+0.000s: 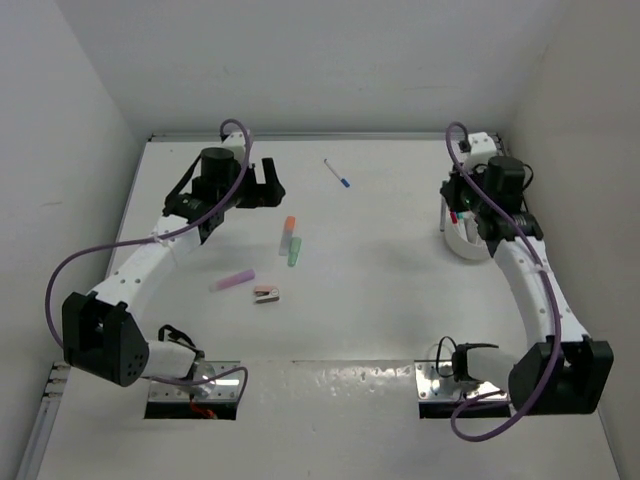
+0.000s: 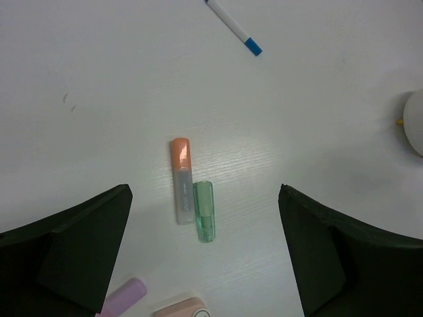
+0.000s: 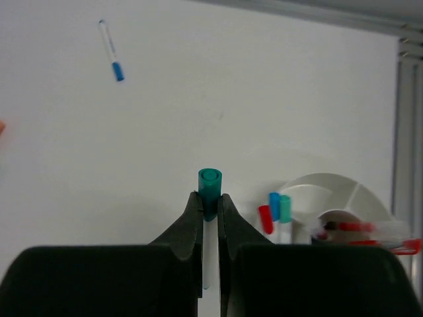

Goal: Sort the stationery into containers
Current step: Pick up the pen from the center of the board, then place the pen in the storage box.

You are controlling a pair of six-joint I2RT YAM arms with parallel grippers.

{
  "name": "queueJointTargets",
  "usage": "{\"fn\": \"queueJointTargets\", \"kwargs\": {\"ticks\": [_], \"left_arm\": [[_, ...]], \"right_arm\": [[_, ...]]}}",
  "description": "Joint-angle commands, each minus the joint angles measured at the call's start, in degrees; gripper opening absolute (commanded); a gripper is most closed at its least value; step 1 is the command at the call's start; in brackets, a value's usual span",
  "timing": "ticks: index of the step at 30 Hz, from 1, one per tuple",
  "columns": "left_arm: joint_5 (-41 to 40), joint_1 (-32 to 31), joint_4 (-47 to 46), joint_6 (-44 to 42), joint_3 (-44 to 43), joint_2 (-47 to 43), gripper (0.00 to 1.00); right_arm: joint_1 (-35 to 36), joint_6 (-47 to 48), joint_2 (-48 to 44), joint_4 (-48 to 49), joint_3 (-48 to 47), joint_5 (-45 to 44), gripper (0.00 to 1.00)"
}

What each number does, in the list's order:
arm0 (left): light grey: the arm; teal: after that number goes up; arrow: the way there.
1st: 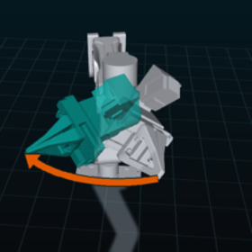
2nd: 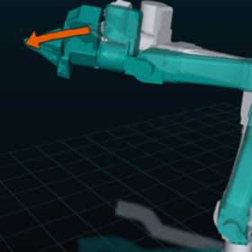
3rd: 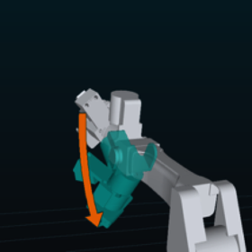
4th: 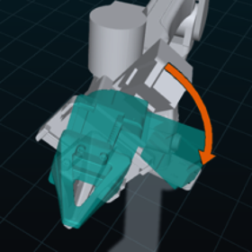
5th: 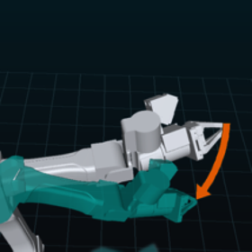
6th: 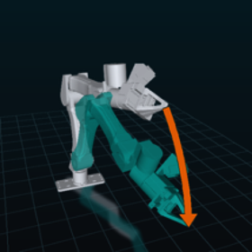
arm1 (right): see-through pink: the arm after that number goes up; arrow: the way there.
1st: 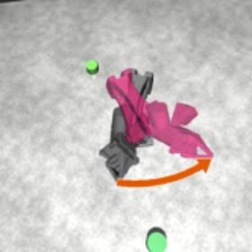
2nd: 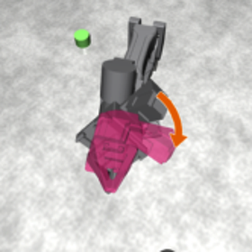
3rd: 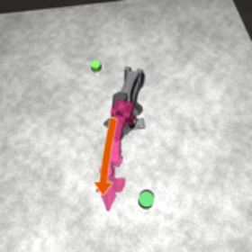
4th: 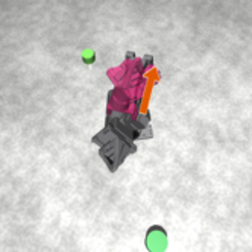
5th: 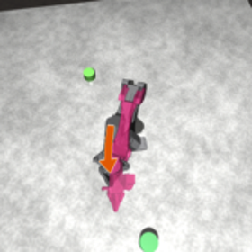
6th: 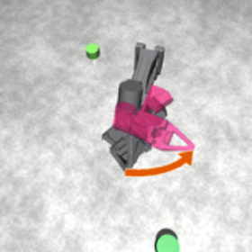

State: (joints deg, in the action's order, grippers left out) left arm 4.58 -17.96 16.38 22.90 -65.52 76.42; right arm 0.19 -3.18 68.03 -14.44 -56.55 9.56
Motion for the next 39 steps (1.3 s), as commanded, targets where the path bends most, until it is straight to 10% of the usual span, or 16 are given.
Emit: {"fn": "queueJointTargets", "kwargs": {"ticks": [1, 18, 24, 30, 39], "left_arm": [[3.2, -0.5, -5.7, -2.8, 1.2, -1.7, 1.00], [8.1, -1.6, -8.2, -6.5, -2.3, 4.6, 1.00], [23.1, 0.0, -4.3, -22.6, -10.1, 9.7, 1.00], [25.7, 0.5, 9.2, -29.5, -30.7, 24.1, 0.98], [26.3, 3.9, -4.4, -19.7, -20.0, 19.2, 0.99]], "right_arm": [[-5.2, 7.3, -3.6, 16.8, 7.3, 4.6, 0.00], [-14.9, 14.6, -1.0, 34.7, 18.5, 14.3, 0.00], [-15.5, 15.1, 0.2, 33.7, 19.6, 13.9, 0.00], [-16.2, 15.6, 0.4, 30.3, 18.9, 13.6, 0.40], [-11.2, 6.9, 0.8, 19.8, 8.3, 17.7, 0.40]]}}
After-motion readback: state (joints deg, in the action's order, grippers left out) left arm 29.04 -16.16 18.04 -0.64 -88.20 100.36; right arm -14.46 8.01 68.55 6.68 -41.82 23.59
